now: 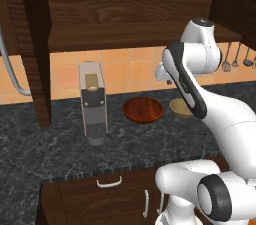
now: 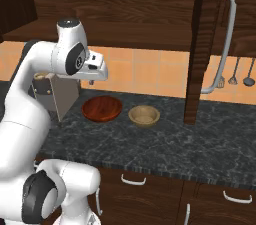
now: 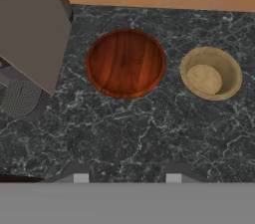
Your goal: Pick up the bowls on the counter and stack them on top of one another in the open cabinet. Place the smaller bowl on top of the larger bowl.
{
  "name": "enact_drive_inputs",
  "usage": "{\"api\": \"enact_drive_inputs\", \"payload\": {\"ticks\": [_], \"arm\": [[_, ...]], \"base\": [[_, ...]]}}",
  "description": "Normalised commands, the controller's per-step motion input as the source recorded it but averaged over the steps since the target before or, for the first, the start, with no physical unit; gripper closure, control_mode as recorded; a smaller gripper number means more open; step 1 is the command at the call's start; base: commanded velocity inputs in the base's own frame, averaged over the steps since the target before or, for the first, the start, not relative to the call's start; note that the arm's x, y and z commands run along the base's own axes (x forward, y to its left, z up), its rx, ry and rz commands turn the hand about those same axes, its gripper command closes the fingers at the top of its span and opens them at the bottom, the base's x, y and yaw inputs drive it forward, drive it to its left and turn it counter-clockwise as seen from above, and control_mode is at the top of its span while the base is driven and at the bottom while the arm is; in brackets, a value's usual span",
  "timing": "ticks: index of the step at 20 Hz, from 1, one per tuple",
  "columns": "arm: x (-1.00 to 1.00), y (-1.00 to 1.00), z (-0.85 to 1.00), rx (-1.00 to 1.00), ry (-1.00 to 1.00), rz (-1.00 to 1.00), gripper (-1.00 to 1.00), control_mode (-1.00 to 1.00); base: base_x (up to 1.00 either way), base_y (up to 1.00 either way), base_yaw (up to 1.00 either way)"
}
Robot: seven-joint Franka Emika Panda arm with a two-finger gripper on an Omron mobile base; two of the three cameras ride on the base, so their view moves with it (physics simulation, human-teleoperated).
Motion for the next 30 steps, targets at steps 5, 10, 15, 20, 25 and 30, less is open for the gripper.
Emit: {"api": "enact_drive_inputs", "payload": {"ticks": [5,10,15,20,25,30], "arm": [[-0.34,-0.82,-0.34,0.10,-0.03,-0.11,-1.00,-1.00],[-0.06,-1.00,-0.51,0.10,0.00,-0.34,-1.00,-1.00],[0.32,-0.97,-0.45,0.01,-0.01,-0.14,-1.00,-1.00],[0.39,-0.84,-0.65,0.18,0.10,-0.03,-1.00,-1.00],[0.51,-0.05,-0.28,0.06,0.16,-0.08,-1.00,-1.00],[0.35,0.00,-0.48,0.00,0.08,-0.07,-1.00,-1.00]], "base": [[0.00,0.00,0.00],[0.00,0.00,0.00],[0.00,0.00,0.00],[0.00,0.00,0.00],[0.00,0.00,0.00],[0.00,0.00,0.00]]}}
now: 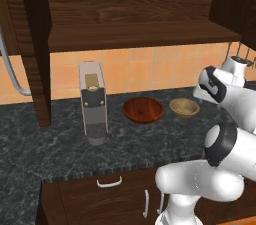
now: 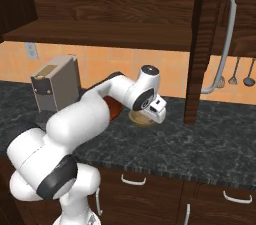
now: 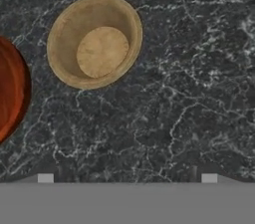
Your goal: Pick up the bowls on the counter and stack them on top of one another in the open cabinet. Place the smaller bowl on top of the larger bowl.
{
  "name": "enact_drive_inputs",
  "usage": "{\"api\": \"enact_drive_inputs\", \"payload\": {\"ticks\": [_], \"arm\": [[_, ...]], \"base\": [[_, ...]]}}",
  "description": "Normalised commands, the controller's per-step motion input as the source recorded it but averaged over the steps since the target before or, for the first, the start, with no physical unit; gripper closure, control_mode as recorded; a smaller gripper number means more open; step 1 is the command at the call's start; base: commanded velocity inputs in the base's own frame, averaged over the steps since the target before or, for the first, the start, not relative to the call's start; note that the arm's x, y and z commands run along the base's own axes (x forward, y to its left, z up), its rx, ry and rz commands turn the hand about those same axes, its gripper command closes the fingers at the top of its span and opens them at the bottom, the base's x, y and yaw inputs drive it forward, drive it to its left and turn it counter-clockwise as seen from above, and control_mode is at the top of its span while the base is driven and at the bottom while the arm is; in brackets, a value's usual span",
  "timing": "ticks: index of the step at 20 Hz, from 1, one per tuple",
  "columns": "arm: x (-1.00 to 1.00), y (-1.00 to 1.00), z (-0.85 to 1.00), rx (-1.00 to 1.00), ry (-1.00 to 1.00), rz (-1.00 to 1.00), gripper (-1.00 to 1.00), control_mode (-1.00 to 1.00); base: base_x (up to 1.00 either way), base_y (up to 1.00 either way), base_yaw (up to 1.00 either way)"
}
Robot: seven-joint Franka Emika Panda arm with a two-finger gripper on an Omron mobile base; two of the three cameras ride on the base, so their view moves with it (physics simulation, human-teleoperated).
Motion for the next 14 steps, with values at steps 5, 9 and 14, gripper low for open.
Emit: {"api": "enact_drive_inputs", "payload": {"ticks": [5,9,14], "arm": [[0.40,-0.01,-0.53,0.00,0.00,-0.07,-1.00,-1.00],[0.56,-0.04,-0.51,0.00,0.00,-0.06,-1.00,-1.00],[0.57,-0.07,-0.40,0.00,0.04,-0.03,-1.00,-1.00]], "base": [[0.00,0.00,0.00],[0.00,0.00,0.00],[0.00,0.00,0.00]]}}
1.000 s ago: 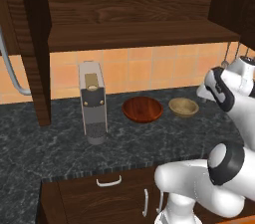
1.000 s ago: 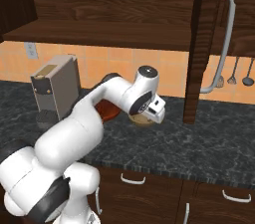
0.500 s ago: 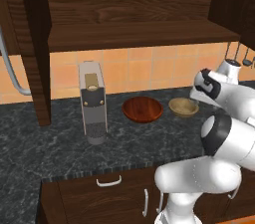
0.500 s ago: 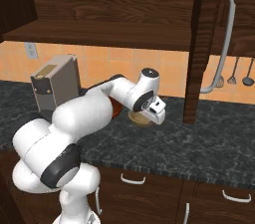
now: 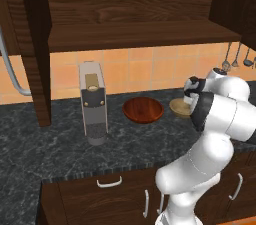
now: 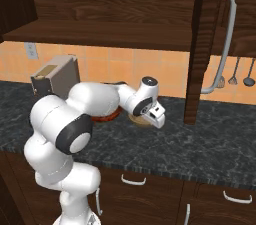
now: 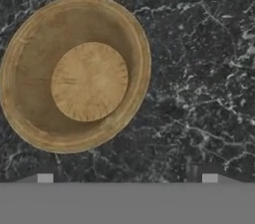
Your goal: Pick up the bowls on the counter and stack them on top of one another in the open cabinet. Place the smaller bowl on top of the larger bowl.
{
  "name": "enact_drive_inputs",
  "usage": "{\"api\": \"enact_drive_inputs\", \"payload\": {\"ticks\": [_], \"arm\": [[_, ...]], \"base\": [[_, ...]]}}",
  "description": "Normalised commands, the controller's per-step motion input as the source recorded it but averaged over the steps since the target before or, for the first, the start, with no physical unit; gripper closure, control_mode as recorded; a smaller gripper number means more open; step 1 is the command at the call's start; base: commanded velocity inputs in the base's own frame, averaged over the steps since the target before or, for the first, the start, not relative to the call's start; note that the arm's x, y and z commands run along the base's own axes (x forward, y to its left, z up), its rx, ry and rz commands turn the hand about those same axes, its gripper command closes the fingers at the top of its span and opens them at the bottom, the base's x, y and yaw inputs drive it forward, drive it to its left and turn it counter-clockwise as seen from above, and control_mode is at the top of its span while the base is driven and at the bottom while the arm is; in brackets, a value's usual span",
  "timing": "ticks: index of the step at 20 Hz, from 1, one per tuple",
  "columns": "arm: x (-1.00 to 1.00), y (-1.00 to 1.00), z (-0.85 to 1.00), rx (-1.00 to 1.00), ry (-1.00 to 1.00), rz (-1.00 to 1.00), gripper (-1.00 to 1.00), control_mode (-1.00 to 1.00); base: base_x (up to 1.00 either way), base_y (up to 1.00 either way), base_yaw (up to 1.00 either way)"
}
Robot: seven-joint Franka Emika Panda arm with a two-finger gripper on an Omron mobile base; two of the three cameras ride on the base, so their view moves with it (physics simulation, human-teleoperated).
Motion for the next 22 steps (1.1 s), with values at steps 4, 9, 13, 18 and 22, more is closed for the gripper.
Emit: {"api": "enact_drive_inputs", "payload": {"ticks": [4,9,13,18,22], "arm": [[0.49,-0.24,-0.34,0.01,0.05,-0.01,-1.00,-1.00],[0.45,-0.21,-0.33,0.10,0.02,-0.01,-1.00,-1.00],[0.40,-0.02,-0.36,0.02,0.00,0.00,-1.00,-1.00],[0.27,0.00,-0.25,0.00,0.00,0.00,1.00,-1.00],[0.00,0.00,0.08,0.03,0.00,-0.01,1.00,-1.00]], "base": [[0.00,0.00,0.00],[0.00,0.00,0.00],[0.00,0.00,0.00],[0.00,0.00,0.00],[0.00,0.00,0.00]]}}
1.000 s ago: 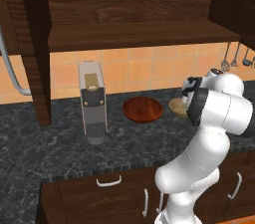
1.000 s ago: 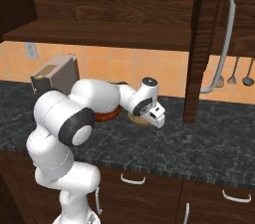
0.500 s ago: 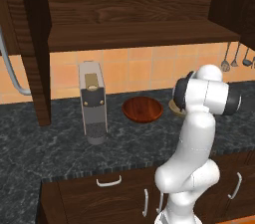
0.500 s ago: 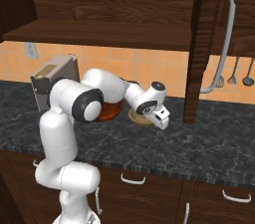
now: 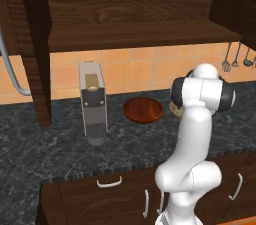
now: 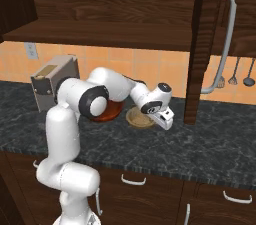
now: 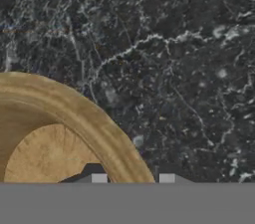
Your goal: Pick up the bowls on the counter and stack them on top of one another in the open cabinet. Place the smaller bowl on top of the larger bowl.
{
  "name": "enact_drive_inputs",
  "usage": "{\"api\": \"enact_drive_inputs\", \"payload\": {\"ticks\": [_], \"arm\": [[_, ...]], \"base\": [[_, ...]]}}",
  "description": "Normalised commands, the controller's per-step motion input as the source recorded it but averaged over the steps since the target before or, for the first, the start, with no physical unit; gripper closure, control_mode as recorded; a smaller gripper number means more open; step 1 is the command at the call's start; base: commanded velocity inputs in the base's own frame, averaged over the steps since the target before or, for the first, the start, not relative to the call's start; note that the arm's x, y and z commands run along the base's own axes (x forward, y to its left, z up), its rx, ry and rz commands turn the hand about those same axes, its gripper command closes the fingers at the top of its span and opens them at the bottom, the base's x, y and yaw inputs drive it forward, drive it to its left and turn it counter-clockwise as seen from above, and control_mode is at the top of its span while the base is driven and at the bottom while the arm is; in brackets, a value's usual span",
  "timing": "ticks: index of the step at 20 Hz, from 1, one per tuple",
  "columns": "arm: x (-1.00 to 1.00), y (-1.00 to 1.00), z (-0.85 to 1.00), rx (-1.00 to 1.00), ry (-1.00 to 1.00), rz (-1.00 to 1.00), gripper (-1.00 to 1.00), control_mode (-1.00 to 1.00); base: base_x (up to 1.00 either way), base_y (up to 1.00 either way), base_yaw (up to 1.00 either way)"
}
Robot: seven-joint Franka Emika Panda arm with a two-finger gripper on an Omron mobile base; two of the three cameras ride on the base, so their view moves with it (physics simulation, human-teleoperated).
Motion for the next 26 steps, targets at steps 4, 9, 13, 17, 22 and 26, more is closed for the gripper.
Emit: {"api": "enact_drive_inputs", "payload": {"ticks": [4,9,13,17,22,26], "arm": [[-0.01,0.00,0.70,0.09,-0.12,-0.01,1.00,-1.00],[-0.01,0.37,0.76,0.06,-0.11,-0.02,1.00,-1.00],[0.00,1.00,0.19,0.00,0.00,0.00,1.00,-1.00],[-0.03,1.00,0.01,0.00,0.00,0.00,1.00,-1.00],[0.00,1.00,0.00,0.00,0.00,0.00,1.00,-1.00],[0.33,0.87,0.00,-0.06,0.02,0.00,1.00,-1.00]], "base": [[0.00,0.00,0.00],[0.00,0.00,0.00],[0.00,0.00,0.00],[0.00,0.00,0.00],[0.00,0.00,0.00],[0.00,0.00,0.00]]}}
